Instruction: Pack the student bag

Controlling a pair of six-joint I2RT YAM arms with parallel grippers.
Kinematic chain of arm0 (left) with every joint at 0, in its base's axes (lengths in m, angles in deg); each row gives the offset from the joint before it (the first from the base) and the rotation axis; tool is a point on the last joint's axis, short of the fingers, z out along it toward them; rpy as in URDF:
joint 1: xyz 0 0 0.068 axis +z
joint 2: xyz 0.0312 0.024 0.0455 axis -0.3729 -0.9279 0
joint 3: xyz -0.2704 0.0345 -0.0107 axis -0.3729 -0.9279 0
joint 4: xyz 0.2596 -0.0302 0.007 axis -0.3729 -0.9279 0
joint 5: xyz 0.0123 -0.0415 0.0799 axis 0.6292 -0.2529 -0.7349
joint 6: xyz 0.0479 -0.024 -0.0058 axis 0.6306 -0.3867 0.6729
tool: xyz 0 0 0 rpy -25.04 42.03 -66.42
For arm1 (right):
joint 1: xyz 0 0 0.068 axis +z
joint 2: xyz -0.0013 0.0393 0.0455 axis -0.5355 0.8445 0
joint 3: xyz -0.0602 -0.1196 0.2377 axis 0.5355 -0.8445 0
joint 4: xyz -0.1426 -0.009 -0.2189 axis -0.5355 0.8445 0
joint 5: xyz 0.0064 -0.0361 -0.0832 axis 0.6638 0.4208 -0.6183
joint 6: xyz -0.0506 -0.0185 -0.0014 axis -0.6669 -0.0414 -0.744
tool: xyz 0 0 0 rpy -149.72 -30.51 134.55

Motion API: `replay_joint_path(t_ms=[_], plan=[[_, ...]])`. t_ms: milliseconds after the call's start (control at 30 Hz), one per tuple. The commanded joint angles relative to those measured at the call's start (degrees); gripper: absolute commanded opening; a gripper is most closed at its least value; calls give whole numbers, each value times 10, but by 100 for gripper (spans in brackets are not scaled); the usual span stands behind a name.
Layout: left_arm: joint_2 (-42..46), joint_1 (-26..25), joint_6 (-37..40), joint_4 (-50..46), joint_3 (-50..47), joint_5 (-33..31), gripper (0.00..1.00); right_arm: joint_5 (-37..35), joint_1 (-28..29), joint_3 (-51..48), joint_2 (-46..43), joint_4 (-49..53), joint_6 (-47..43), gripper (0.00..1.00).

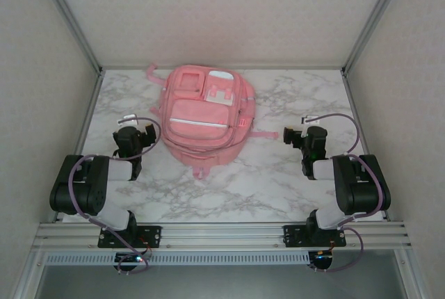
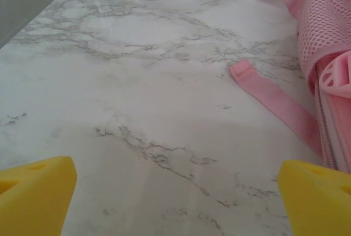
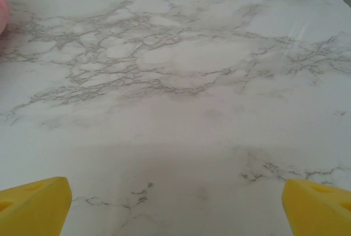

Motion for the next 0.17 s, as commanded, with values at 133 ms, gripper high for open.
replay_joint_path(t_ms=[133], plan=[[1,2,7,16,12,16,100,4,-4,10,1,-14,6,99]])
